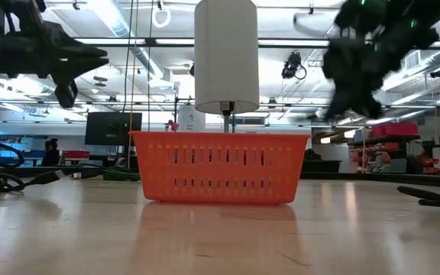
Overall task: Pick & Place USB Port
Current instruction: Put the black charger cable into the orange bin
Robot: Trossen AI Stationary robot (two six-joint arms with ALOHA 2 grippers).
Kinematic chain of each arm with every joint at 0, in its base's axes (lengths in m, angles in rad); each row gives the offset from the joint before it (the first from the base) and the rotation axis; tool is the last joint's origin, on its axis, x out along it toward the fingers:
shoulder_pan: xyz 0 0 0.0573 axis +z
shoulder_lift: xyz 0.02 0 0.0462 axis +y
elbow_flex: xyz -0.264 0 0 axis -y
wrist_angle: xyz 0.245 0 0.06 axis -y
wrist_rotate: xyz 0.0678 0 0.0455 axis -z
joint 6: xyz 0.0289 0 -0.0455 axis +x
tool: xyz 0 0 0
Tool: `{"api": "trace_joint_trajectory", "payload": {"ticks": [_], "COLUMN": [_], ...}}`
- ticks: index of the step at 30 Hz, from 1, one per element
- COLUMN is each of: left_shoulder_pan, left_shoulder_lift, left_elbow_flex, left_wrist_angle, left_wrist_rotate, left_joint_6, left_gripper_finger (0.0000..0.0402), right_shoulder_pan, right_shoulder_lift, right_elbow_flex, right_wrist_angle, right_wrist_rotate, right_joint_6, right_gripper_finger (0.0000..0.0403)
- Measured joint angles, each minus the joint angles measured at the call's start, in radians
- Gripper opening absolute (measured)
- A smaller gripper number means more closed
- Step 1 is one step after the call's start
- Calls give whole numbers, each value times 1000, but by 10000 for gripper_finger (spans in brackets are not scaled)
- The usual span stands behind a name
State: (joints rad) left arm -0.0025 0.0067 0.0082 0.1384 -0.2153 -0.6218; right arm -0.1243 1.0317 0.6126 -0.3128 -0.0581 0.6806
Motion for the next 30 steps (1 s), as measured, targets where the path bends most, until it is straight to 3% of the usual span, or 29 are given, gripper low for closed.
{"api": "trace_joint_trajectory", "payload": {"ticks": [4,7,15,21,25,30], "left_shoulder_pan": [-10,-43,-170,-269,-304,-302], "left_shoulder_lift": [23,106,559,921,1112,1281], "left_elbow_flex": [0,0,33,289,472,637], "left_wrist_angle": [117,249,661,722,713,698], "left_wrist_rotate": [48,58,-26,-17,-24,-54], "left_joint_6": [1,22,150,319,424,451], "left_gripper_finger": [60,60,60,74,113,170], "right_shoulder_pan": [93,160,305,366,393,448], "right_shoulder_lift": [-20,-8,78,171,207,212], "right_elbow_flex": [65,122,249,278,278,278], "right_wrist_angle": [151,227,279,408,470,519], "right_wrist_rotate": [-1,31,163,200,200,217], "right_joint_6": [-44,-82,-166,-203,-232,-293], "right_gripper_finger": [0,0,0,0,0,0]}}
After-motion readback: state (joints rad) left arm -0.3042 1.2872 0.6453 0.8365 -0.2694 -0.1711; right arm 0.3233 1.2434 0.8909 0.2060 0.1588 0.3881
